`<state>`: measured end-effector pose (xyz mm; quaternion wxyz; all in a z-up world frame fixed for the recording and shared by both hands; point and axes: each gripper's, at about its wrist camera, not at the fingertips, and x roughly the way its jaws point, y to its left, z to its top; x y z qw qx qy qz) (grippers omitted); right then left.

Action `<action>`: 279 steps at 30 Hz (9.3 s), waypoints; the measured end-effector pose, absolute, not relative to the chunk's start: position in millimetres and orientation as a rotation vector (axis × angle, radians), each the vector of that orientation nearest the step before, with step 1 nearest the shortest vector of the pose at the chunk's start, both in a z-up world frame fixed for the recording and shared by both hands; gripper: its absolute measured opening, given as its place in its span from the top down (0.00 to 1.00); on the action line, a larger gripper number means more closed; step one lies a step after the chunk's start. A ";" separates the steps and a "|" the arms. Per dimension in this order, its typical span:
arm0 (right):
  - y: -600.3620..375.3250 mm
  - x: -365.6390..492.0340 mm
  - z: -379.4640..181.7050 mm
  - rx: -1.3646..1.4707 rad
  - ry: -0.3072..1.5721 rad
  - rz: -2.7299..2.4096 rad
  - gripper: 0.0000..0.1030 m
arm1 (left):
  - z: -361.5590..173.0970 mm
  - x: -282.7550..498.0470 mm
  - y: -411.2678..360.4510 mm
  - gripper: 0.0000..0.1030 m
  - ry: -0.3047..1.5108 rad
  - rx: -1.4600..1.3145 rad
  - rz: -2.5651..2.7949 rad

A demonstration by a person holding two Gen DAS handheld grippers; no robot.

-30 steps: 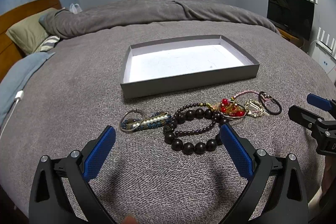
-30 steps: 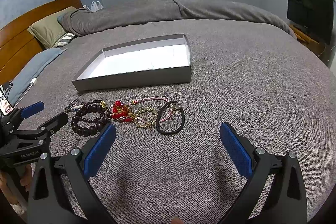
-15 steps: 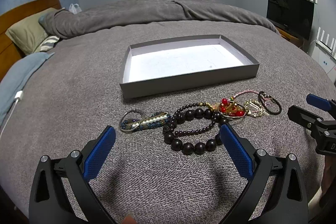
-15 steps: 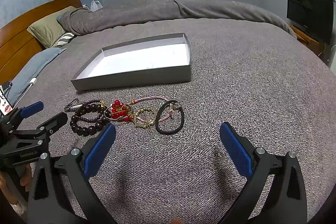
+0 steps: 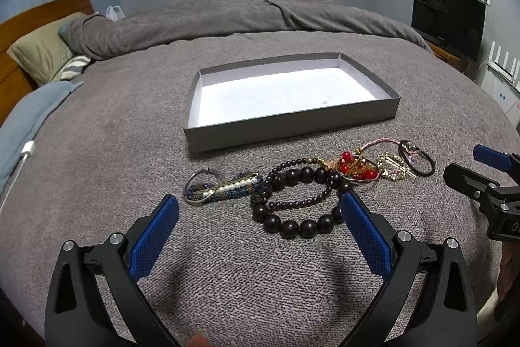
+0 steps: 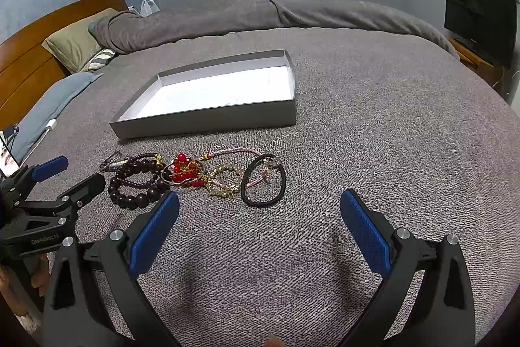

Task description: Organize jewelry

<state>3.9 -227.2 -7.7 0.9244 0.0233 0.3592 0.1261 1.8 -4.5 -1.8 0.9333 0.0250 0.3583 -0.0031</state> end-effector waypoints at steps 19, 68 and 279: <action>-225.1 7.9 -11.9 0.056 0.756 0.261 0.05 | -5.0 2.7 -5.0 0.04 0.737 0.052 -0.013; -252.5 25.5 -10.9 0.029 0.634 0.277 0.96 | -21.2 31.6 24.0 0.10 0.710 0.069 -0.161; -224.4 29.6 -27.5 -0.037 0.666 0.290 0.05 | -47.8 65.9 70.5 0.54 0.835 -0.118 -0.138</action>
